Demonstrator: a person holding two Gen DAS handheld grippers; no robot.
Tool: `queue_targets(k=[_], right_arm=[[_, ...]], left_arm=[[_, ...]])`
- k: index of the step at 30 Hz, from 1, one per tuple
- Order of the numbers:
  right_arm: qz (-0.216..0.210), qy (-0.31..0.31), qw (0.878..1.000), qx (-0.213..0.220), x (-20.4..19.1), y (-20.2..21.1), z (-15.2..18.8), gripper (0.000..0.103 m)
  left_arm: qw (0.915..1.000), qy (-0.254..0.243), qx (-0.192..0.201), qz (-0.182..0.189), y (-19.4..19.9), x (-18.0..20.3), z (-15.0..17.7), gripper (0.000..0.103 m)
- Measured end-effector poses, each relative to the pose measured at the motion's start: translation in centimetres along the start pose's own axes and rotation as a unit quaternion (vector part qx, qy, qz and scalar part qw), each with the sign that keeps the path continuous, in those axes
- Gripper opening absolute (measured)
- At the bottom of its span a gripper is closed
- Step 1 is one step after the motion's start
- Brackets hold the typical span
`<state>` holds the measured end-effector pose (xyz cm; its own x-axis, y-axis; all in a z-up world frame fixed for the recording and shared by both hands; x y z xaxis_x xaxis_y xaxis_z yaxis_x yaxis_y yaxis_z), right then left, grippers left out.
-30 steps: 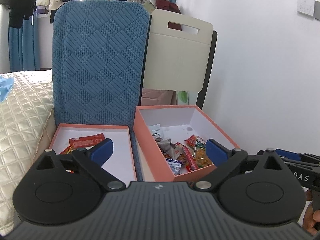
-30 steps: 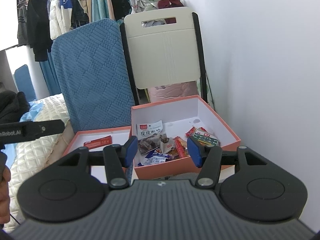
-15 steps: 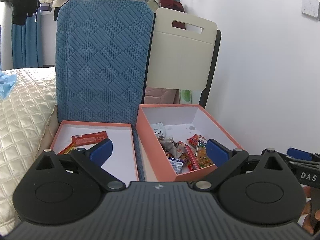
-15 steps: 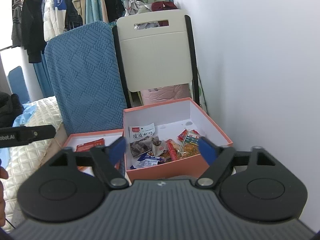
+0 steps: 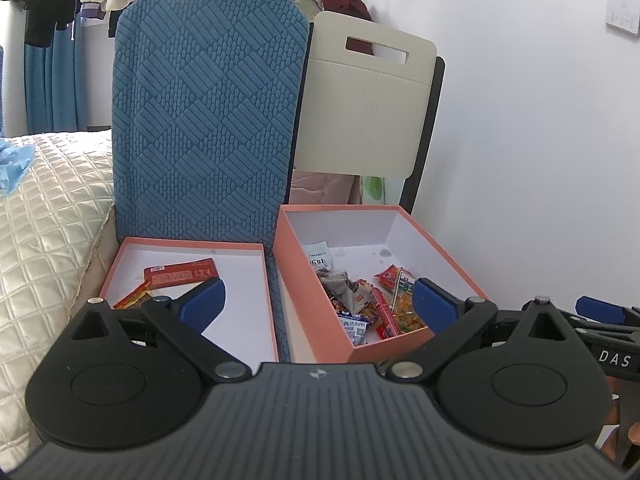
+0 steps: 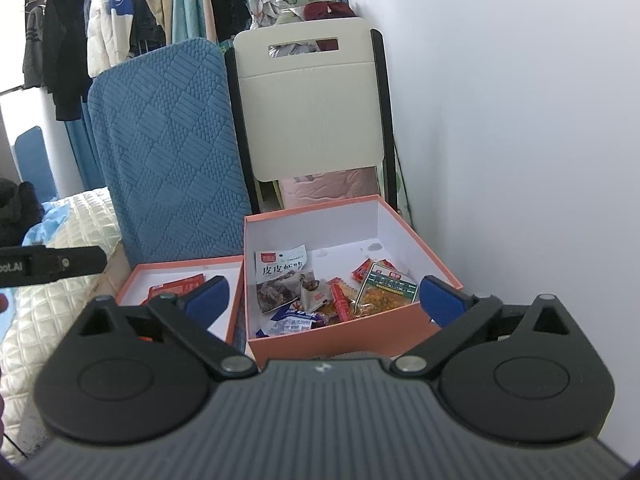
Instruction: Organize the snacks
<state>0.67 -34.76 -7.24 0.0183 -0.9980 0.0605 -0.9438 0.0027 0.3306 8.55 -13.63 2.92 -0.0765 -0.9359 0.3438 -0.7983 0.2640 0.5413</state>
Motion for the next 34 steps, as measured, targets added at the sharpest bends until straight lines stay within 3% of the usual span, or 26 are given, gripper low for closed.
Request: queue_targets(k=[34], right_arm=[[-0.004, 0.007, 1.0, -0.002, -0.24, -0.17, -0.04, 0.103]], left_arm=[[0.9999, -0.008, -0.01, 0.003, 0.26, 0.09, 0.15, 0.101]])
Point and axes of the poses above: each gripper's, at about its wrist camera, not at the fingertips, and y roughly against the way its jaws point, x to its right, z to its underside, the point moved 5 cm from there along -y, roughly the way its jaws point, and after that the axes turned 12 degrees about y, right-handed, at the moved point
